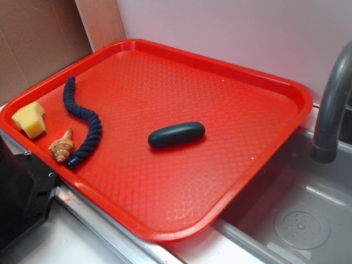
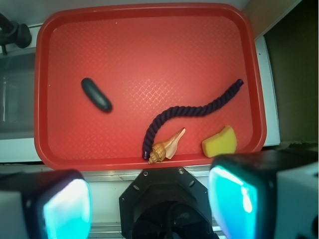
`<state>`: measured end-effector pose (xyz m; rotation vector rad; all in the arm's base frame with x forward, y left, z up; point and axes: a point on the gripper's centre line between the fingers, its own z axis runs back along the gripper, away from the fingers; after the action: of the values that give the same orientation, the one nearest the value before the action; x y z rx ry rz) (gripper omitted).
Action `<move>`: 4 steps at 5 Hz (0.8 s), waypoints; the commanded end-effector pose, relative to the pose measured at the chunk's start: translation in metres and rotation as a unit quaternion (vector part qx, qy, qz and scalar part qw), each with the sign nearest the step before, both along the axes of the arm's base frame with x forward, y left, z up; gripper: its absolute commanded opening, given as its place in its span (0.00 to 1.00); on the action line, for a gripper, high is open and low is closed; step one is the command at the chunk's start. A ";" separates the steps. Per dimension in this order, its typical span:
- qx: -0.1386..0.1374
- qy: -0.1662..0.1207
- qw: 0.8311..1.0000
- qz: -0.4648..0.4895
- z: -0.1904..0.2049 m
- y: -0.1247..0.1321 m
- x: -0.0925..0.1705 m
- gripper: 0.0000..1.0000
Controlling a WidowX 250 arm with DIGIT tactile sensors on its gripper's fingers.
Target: Grab the blue rope.
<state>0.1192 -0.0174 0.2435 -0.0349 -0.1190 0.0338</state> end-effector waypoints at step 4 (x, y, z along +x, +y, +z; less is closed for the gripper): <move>-0.014 -0.016 0.964 0.264 -0.098 0.078 0.031 1.00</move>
<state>0.1520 0.0577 0.1402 -0.0329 -0.1378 0.5627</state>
